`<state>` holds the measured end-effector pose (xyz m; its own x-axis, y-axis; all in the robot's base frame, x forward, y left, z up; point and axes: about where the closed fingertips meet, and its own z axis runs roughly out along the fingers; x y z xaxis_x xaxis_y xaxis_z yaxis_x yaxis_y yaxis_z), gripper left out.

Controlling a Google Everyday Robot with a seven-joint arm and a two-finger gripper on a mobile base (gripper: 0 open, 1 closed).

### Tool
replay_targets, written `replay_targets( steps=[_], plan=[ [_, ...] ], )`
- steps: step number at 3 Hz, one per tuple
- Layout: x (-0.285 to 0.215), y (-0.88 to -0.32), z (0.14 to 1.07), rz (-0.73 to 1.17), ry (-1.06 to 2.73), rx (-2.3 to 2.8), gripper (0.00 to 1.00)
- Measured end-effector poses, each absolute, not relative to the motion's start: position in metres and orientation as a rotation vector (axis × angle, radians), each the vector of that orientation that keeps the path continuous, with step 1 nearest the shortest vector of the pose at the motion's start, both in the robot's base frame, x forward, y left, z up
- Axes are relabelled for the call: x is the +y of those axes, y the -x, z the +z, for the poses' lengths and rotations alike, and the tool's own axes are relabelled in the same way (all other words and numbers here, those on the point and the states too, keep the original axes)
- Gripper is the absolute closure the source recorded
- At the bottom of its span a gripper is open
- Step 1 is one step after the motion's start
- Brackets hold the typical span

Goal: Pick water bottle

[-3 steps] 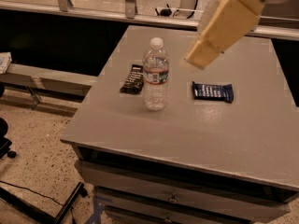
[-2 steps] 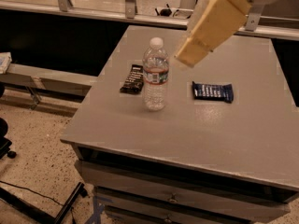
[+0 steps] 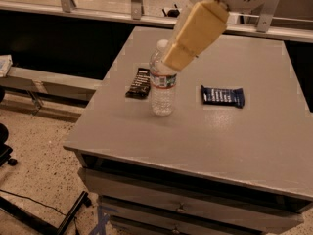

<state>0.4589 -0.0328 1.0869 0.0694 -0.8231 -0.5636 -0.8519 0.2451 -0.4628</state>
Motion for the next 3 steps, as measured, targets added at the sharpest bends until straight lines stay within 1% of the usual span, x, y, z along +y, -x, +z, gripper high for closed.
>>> replay_targets(
  steps=[2,3],
  plan=[
    [-0.002,-0.49,1.05,0.038,1.617,1.791,0.0],
    [0.015,-0.505,1.028,0.0,1.666,1.841,0.0]
  ],
)
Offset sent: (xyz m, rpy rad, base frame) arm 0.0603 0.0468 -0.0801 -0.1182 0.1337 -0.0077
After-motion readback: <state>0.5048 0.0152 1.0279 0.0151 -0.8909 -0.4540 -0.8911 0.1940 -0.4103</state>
